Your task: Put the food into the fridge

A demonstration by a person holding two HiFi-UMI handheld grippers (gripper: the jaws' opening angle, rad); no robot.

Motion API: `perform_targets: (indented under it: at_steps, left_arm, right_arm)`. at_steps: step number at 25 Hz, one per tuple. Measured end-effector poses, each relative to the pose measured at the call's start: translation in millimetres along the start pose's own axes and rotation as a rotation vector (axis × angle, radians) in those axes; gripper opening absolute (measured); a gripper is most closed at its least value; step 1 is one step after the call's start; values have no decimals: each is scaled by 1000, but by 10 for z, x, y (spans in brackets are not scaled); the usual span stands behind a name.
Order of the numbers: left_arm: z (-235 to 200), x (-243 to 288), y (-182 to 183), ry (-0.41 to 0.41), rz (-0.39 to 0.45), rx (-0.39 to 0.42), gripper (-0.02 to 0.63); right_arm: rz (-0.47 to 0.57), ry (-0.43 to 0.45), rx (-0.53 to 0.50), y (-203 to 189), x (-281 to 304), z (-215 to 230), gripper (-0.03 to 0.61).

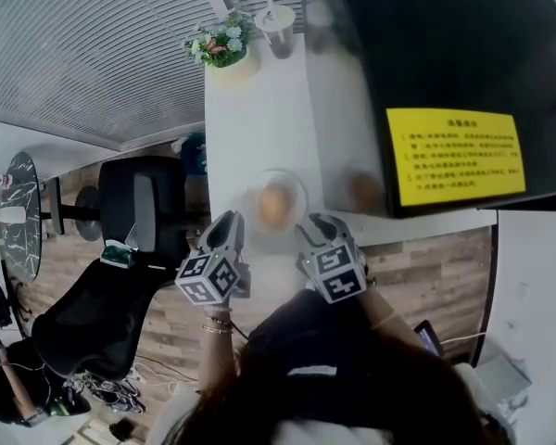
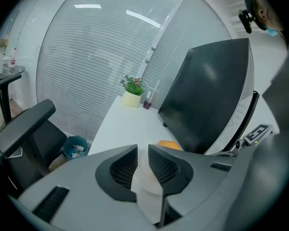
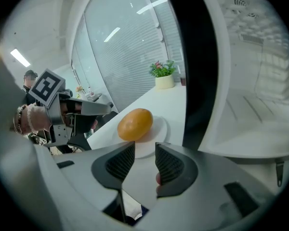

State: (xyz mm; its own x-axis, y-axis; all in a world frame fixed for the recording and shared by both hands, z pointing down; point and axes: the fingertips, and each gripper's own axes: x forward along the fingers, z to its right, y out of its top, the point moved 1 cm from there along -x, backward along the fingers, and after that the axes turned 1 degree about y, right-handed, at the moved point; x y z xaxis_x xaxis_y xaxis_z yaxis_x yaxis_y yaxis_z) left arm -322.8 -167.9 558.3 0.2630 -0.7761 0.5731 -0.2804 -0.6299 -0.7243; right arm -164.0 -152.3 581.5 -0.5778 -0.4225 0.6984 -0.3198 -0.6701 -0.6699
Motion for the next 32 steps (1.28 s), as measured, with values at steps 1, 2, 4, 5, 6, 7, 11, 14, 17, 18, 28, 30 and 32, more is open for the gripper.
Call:
perform_targets:
  at_steps: [1,2,4,5,6,7,11,14,17,18,28,30,32]
  left_arm:
    - [-9,23,2,-1,-8,5,71]
    - [-18,48,0,-2,-19,10,75]
    - [-33,97,-17,-4,-42,17,84]
    - [-38,117,-29,-4,-53,21,84]
    - [-45,133,-41,-5,-62,25,84]
    - [-54,147,-52,-6,-70,28,86]
    - [-97,205,-72,-10,-104,45,103]
    - [-115,247,-86,-12,-127,60,103]
    - [-139,289,-116,-14,-156,61,104]
    - [-145,303,-126,-15,-167,63,104]
    - [-147,431,-174,-48,-234,70,126]
    - [-157,452,-181,-52,-243,68,126]
    - [-161,468,-192,-56,-252,63,126]
  right_arm:
    - [-4,2,13,-15,15,6,141]
    - [-9,6,27,-29,33,9,141]
    - [-18,19,53,-56,65,10,161]
    - [-21,22,65,-68,75,13,161]
    - [-23,22,75,-78,82,19,161]
    - [-24,20,83,-89,89,26,161]
    - [-32,14,122,-120,131,48,161]
    - [-35,11,140,-138,160,69,161]
    - [-37,6,159,-150,180,88,161]
    - [-39,5,167,-152,184,92,161]
    - [-60,2,210,-231,268,149,161]
    - [-64,-1,222,-252,279,159,161]
    - [-55,3,248,-225,272,159,161]
